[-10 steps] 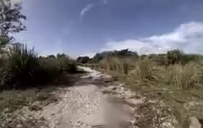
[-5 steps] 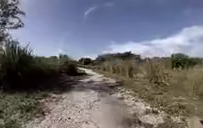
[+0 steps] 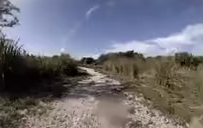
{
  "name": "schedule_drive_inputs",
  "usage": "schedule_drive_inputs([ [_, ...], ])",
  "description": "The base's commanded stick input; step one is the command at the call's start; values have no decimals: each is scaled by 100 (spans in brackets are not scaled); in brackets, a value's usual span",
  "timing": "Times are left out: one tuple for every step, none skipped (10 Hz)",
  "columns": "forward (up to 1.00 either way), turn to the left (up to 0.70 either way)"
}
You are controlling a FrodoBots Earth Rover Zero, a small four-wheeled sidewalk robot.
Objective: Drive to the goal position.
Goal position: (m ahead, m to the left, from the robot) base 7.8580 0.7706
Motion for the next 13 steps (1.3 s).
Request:
schedule_drive_inputs([
  [85, 0],
  [85, 0],
  [85, 0],
  [85, 0],
  [85, 0],
  [85, 0],
  [85, 0],
  [85, 0],
  [85, 0],
  [85, 0],
  [85, 0],
  [85, 0],
  [85, 0],
])
